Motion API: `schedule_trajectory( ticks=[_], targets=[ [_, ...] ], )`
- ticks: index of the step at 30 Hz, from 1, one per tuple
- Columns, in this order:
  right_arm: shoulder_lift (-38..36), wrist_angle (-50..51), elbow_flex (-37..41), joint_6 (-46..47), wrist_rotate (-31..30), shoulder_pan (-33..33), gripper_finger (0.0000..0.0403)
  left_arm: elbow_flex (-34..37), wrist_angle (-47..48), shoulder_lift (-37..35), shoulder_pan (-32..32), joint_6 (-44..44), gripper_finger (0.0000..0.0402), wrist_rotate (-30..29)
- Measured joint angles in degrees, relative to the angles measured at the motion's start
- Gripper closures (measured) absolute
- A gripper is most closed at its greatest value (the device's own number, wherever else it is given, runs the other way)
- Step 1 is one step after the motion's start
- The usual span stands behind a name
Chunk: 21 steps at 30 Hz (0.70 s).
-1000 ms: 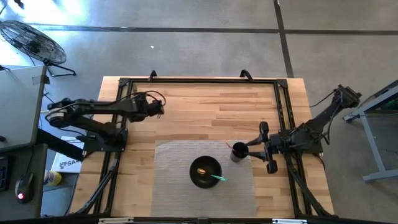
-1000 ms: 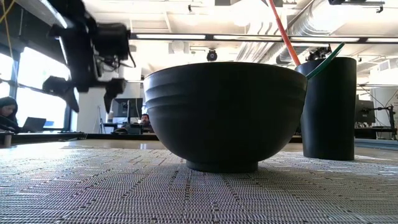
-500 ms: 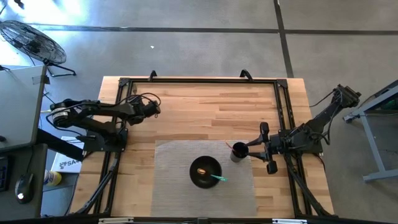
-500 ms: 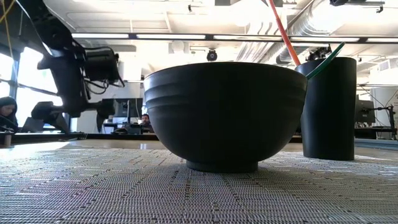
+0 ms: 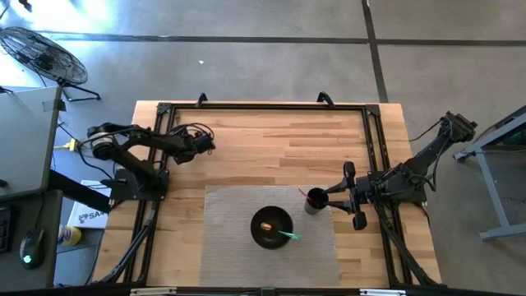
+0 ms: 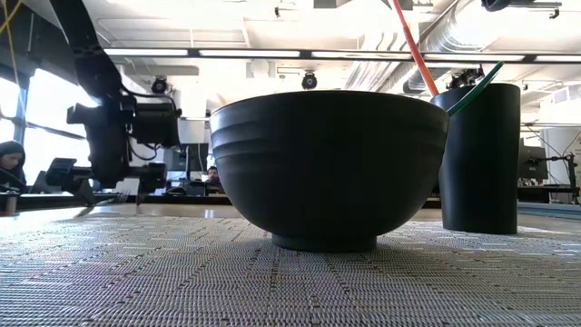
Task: Pick & Place Utensil
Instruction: Put the blue fork into the black bowl
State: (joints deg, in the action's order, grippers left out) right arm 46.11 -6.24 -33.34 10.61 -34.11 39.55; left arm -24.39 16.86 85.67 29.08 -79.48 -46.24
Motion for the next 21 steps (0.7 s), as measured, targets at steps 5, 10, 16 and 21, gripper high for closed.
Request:
schedule_trajectory(
  ticks=[5, 10, 16, 21],
  targets=[
    [0.0, 0.02, 0.0, 1.42, 0.02, 0.0, 0.0265, -0.29, 0.38, 0.56, 0.9, 0.72, 0.0028, 1.96],
    [0.0, 0.02, 0.0, 1.0, -0.02, -0.13, 0.0265, -1.65, 1.23, 0.57, -2.1, 1.66, 0.0028, 4.15],
    [0.0, 0.02, 0.0, 0.96, -0.11, -0.72, 0.0265, -5.63, 3.22, 0.63, -7.28, 1.35, 0.0028, 8.53],
    [0.0, 0.02, -0.02, 0.96, -0.14, -0.72, 0.0265, -9.01, 3.48, 0.68, -12.41, 1.4, 0.0028, 12.58]
  ],
)
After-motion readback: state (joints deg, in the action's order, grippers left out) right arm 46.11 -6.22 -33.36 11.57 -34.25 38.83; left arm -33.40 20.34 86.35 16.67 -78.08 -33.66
